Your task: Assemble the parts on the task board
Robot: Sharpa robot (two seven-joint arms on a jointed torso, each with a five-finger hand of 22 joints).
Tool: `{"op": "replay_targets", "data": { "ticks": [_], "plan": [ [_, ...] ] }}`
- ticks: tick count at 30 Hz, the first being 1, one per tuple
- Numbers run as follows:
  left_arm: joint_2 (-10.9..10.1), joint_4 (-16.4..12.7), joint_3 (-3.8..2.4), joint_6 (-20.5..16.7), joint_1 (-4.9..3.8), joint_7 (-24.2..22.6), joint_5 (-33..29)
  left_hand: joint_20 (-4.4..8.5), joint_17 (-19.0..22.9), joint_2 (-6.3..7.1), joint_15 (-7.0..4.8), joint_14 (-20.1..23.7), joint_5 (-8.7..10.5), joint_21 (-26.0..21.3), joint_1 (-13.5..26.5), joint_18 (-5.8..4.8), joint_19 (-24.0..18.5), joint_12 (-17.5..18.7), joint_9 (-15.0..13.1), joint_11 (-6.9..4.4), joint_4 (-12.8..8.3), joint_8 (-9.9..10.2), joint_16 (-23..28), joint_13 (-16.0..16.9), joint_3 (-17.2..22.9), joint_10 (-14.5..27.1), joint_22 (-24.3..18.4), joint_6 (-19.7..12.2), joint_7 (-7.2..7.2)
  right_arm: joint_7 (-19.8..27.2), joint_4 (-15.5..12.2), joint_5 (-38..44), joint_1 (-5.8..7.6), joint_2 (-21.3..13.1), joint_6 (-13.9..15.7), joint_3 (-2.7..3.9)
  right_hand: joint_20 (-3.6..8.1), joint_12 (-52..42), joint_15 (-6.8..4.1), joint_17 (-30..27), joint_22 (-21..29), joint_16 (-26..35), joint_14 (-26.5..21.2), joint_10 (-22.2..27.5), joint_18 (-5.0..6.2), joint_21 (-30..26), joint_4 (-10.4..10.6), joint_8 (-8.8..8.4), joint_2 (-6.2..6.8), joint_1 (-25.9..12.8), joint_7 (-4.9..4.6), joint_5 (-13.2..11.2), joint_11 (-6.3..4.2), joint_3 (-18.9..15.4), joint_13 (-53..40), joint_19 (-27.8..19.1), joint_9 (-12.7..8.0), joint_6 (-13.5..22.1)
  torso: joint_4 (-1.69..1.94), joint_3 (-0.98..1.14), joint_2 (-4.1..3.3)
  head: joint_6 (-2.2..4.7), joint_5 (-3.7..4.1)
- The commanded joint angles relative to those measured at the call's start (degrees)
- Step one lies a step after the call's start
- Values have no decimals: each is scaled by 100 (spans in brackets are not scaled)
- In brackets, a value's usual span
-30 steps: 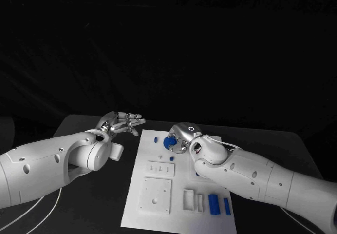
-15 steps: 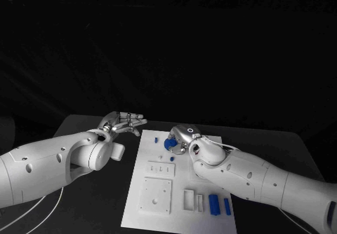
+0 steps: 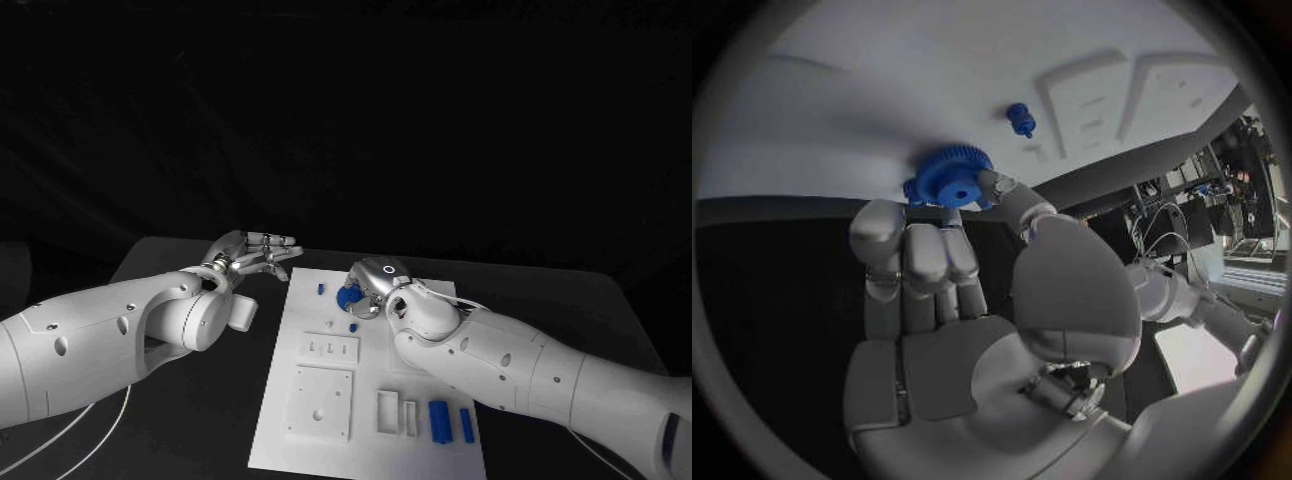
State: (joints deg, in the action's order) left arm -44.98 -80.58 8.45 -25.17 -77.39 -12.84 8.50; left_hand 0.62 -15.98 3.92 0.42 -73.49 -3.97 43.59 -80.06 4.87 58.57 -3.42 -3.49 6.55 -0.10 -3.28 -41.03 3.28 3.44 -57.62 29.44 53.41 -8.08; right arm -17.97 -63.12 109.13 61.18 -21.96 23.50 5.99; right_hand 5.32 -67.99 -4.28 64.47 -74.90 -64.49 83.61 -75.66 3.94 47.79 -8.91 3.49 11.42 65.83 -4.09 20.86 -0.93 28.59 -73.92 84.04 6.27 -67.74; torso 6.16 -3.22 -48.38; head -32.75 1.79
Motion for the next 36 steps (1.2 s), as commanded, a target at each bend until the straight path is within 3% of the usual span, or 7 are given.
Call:
{"op": "replay_targets", "data": {
  "ticks": [1, 5, 10, 14, 15, 21, 36],
  "plan": [
    [23, -1, -4, 115, -6, -9, 20, -10, -1, -7, -2, 17, 22, 8, 53, 43, -17, -4, 1, -3, -9, -16, -19, 7, 14, 33, 6, -31, 3, 72, 44, 14, -2, 56, -49, -17, 34, 39, -8, -13, -571, 37, -9, 62, -4, -34, 50, 9, 14, 38, -8, -102, -4, -36, 24, 284, -16, 90, 12, 2, -5, -4, -4],
    [32, 8, -4, 123, -6, -1, 20, -12, -1, -1, 0, 18, 26, 4, 55, 43, -16, -2, 1, 0, 3, -15, -20, 6, 16, 42, 6, -50, 0, 90, 129, -46, -2, 111, -50, -72, 18, 92, 11, -36, -563, 69, -13, 96, 8, -70, 169, 5, 36, -36, -40, -505, 18, -141, 71, 284, -103, 233, 22, -1, -7, -10, -7],
    [32, 17, -4, 127, -6, 6, 20, -12, -1, -1, 0, 18, 26, 4, 55, 43, -16, -2, 1, 0, 3, -15, -20, 6, 16, 42, 6, -50, 0, 92, 185, -130, -3, 118, -60, -100, 4, 128, 18, -62, -548, 110, -17, 126, 37, -144, 599, 12, 36, -209, -55, -1018, 31, -508, 119, 293, -203, 336, 9, -5, 3, -23, -26],
    [29, 19, -3, 129, -6, 9, 20, -12, -1, -1, 0, 18, 26, 4, 55, 43, -16, -2, 1, 0, 3, -15, -20, 6, 16, 42, 6, -50, 0, 89, 196, -190, -3, 87, -60, -109, 15, 131, 4, -62, -549, 119, -19, 128, 49, -165, 847, 15, 48, -379, -49, -1240, 28, -534, 134, 304, -200, 348, -7, -2, 4, -23, -40],
    [28, 19, -3, 130, -6, 9, 20, -13, -1, 3, 1, 18, 26, 3, 57, 43, -16, -3, 2, 2, 9, -15, -20, 6, 17, 46, 6, -61, -2, 89, 191, -197, -3, 79, -56, -109, 17, 122, 1, -56, -550, 115, -16, 122, 48, -166, 796, 13, 41, -317, -52, -1385, 29, -446, 131, 305, -201, 347, -10, -2, 5, -27, -45],
    [29, 28, -3, 140, -6, 12, 20, -16, -1, 6, 4, 19, 24, 1, 73, 45, -14, -3, 3, 4, 31, -13, -21, 7, 21, 51, 6, -85, -6, 75, 77, -240, -5, -16, -14, -112, 25, 101, -7, -41, -554, 113, -14, 111, 47, -174, 891, 13, 112, -316, -41, -1221, 21, -364, 129, 314, -199, 302, -2, 8, 4, -26, -38],
    [-19, 51, -3, 133, -6, 16, 20, -20, 0, 25, 9, 19, 18, -4, 63, 48, -11, -3, 4, 10, 42, -12, -23, 6, 36, 58, 5, -110, -14, 4, -361, -324, -20, -424, 272, -73, 37, 113, -18, -53, -550, 136, -17, 111, 52, -190, 927, 13, 156, -360, -39, -1198, 18, -405, 143, 318, -201, 306, -15, 16, 6, -27, -56]
  ]
}}
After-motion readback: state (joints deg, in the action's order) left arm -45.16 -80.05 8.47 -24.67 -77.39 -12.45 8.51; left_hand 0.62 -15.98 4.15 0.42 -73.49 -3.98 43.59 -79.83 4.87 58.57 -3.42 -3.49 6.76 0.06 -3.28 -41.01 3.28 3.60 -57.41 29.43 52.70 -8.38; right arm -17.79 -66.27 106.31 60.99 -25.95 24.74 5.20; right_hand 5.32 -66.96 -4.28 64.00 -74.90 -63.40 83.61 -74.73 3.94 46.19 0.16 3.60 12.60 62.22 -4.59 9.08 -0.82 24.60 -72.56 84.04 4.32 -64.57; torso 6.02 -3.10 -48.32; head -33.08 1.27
